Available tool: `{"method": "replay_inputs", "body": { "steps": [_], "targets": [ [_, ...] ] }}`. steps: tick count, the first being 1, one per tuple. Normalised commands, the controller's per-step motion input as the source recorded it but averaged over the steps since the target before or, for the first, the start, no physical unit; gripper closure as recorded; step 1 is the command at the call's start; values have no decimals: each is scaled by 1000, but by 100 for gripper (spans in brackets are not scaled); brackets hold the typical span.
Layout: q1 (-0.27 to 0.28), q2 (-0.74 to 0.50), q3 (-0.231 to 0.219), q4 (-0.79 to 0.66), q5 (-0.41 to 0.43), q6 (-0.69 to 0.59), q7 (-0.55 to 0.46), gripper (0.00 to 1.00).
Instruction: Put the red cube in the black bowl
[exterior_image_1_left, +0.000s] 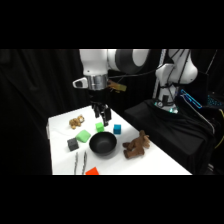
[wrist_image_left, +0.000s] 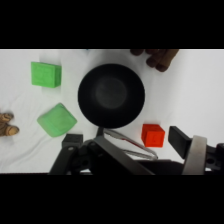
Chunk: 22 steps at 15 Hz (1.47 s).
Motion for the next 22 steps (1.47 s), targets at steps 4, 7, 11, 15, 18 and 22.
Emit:
{"method": "replay_inputs", "body": {
  "steps": [4, 7, 11, 15, 18, 22],
  "targets": [
    [124, 432, 6, 519, -222, 98, 336, 0],
    [143, 413, -35, 521, -209, 30, 327, 0],
    [170, 373, -76, 485, -175, 21, 336, 0],
    [157, 362, -79, 443, -99, 27, 238, 0],
    [132, 328, -85, 369, -65, 40, 166, 0],
    [143, 251, -110, 268, -93, 71, 139, 0]
  ]
}}
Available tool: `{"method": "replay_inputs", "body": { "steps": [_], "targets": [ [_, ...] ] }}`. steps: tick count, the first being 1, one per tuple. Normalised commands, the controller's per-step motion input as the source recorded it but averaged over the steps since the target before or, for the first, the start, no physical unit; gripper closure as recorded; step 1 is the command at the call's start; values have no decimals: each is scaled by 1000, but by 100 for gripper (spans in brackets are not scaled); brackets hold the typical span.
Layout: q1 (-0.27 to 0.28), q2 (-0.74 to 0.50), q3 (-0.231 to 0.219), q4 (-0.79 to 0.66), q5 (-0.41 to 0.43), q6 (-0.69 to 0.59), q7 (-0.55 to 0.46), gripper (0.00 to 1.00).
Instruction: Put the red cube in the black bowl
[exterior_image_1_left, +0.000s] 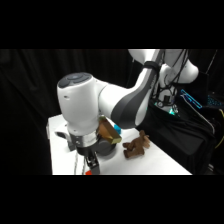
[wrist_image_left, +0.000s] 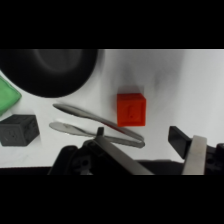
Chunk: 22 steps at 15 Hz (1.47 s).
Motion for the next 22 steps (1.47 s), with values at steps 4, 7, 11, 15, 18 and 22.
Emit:
{"method": "replay_inputs", "body": {
  "steps": [4, 7, 11, 15, 18, 22],
  "targets": [
    [121, 212, -101, 196, -103, 121, 106, 0],
    [90, 211, -87, 189, -97, 152, 57, 0],
    [57, 196, -80, 236, -66, 110, 10, 0],
    [25, 197, -79, 248, -48, 99, -23, 0],
    [-10, 177, -26, 234, 7, 83, -51, 0],
    [-7, 174, 11, 225, 49, 79, -51, 0]
  ]
}}
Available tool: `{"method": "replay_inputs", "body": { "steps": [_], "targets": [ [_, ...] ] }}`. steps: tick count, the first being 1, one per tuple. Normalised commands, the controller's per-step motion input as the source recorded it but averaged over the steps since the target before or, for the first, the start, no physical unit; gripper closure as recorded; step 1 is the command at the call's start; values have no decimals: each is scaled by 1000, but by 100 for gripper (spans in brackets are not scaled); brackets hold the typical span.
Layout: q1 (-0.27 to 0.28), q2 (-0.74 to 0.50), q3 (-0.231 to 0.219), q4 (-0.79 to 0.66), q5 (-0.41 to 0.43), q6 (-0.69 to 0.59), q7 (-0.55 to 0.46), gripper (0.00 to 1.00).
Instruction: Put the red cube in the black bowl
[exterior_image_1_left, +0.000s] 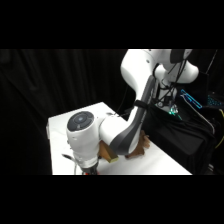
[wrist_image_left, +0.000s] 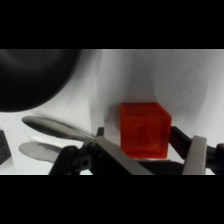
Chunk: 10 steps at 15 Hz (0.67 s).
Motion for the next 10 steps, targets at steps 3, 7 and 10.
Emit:
{"method": "replay_inputs", "body": {
  "steps": [3, 7, 10],
  "targets": [
    [-22, 180, 13, 232, 70, 80, -57, 0],
    [-35, 146, 12, 235, 86, 69, -59, 32],
    [-16, 70, 1, 192, 79, 26, -49, 59]
  ]
}}
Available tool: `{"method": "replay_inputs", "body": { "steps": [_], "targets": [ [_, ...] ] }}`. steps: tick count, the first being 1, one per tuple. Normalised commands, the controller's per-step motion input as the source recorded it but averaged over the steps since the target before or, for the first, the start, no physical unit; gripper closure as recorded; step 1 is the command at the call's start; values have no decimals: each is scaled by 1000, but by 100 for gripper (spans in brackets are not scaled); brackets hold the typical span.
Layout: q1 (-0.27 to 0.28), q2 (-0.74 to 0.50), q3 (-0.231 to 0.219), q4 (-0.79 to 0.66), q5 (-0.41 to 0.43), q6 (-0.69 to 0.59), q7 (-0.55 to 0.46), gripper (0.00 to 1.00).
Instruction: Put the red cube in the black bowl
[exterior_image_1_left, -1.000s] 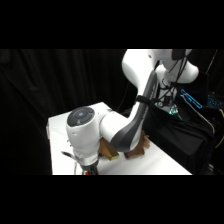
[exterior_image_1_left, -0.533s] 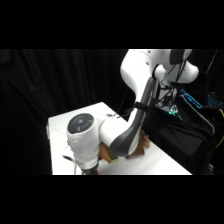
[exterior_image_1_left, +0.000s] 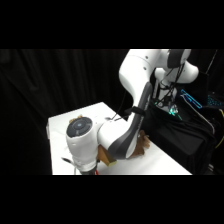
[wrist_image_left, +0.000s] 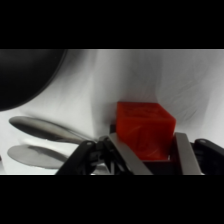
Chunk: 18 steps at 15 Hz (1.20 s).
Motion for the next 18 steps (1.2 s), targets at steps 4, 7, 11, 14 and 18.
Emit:
{"method": "replay_inputs", "body": {
  "steps": [4, 7, 11, 14, 18],
  "targets": [
    [-20, -19, 18, 107, 120, -98, -9, 72],
    [0, -216, 21, -38, 110, -267, 13, 74],
    [-23, -420, 56, -170, 114, -319, -31, 74],
    [-53, -480, 68, -264, 101, -261, -63, 74],
    [-86, -479, 73, -393, 93, -127, -76, 74]
  ]
}}
